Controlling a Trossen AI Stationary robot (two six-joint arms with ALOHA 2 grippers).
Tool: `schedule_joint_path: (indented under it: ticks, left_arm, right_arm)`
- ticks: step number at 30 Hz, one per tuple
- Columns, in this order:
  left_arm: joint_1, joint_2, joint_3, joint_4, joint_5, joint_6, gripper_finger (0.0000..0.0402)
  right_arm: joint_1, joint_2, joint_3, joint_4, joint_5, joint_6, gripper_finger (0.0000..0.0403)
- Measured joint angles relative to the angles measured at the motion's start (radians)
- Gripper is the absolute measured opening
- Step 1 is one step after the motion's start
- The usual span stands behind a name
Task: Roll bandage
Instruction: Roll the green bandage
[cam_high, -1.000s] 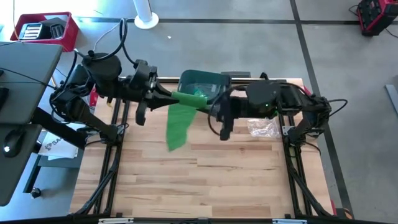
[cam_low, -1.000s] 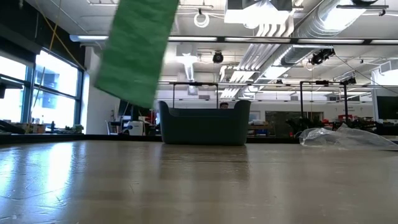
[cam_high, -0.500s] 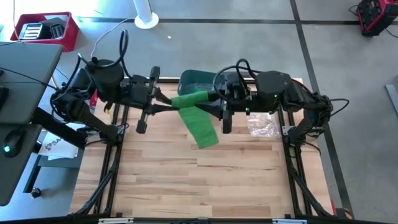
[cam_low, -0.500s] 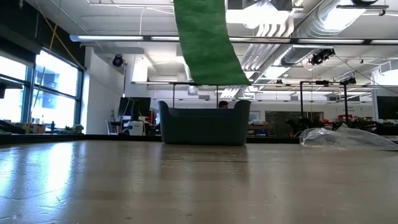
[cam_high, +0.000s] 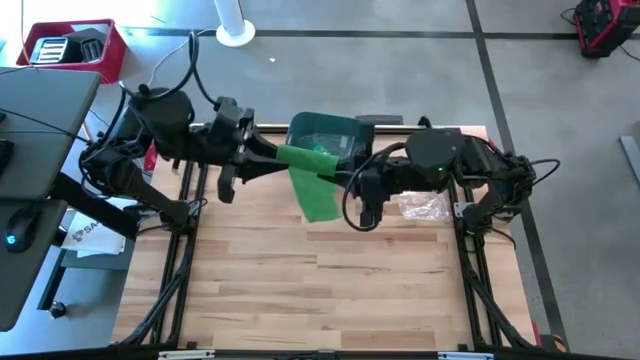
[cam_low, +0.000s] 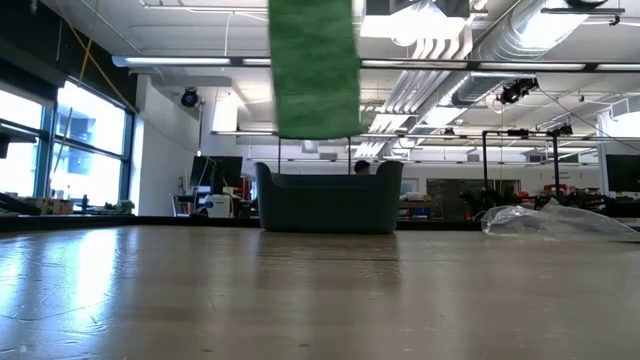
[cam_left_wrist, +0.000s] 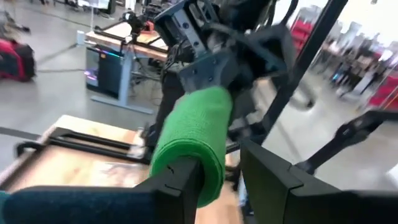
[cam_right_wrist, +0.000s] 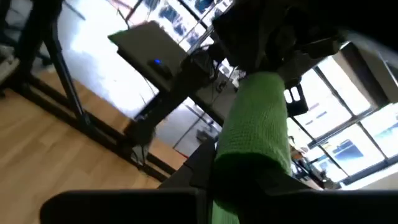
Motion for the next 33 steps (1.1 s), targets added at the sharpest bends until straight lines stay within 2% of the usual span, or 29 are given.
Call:
schedule_joint_path:
  ticks: [3, 7, 10, 14, 20, 23, 26, 30, 33]
  left_arm:
    - [0.022, -0.002, 0.000, 0.017, 0.048, -0.049, 0.0099]
    - [0.039, -0.002, 0.000, 0.008, 0.053, -0.014, 0.0052]
    - [0.042, -0.002, 0.001, 0.004, 0.057, 0.087, 0.0012]
    - [0.034, -0.002, 0.002, 0.031, 0.071, 0.264, 0.0016]
    - [0.005, -0.002, 0.005, 0.032, 0.081, 0.548, 0.0010]
    - [-0.001, 0.002, 0.005, 0.031, 0.070, 0.579, 0.0021]
    - [0.002, 0.003, 0.005, 0.028, 0.036, 0.460, 0.0043]
    - [0.027, 0.006, 0.003, 0.020, 0.033, 0.210, 0.0077]
    - [0.043, 0.007, 0.002, 0.019, 0.049, 0.047, 0.0096]
  right_arm:
    - [0.000, 0.000, 0.000, -0.005, 0.012, 0.013, 0.0032]
    - [-0.005, 0.000, 0.000, 0.001, 0.026, 0.256, 0.0032]
    - [-0.006, -0.009, 0.000, 0.001, -0.018, 0.469, 0.0033]
    - [-0.021, -0.018, 0.000, 0.050, -0.102, 0.684, 0.0033]
    - [-0.059, -0.019, 0.000, 0.103, -0.172, 0.867, 0.0032]
    - [-0.066, -0.021, 0.000, 0.108, -0.183, 0.840, 0.0032]
    - [-0.061, -0.021, 0.000, 0.108, -0.123, 0.710, 0.0032]
    - [-0.030, -0.021, 0.000, 0.072, 0.003, 0.351, 0.0032]
    - [-0.012, -0.021, 0.000, 0.011, 0.041, 0.064, 0.0032]
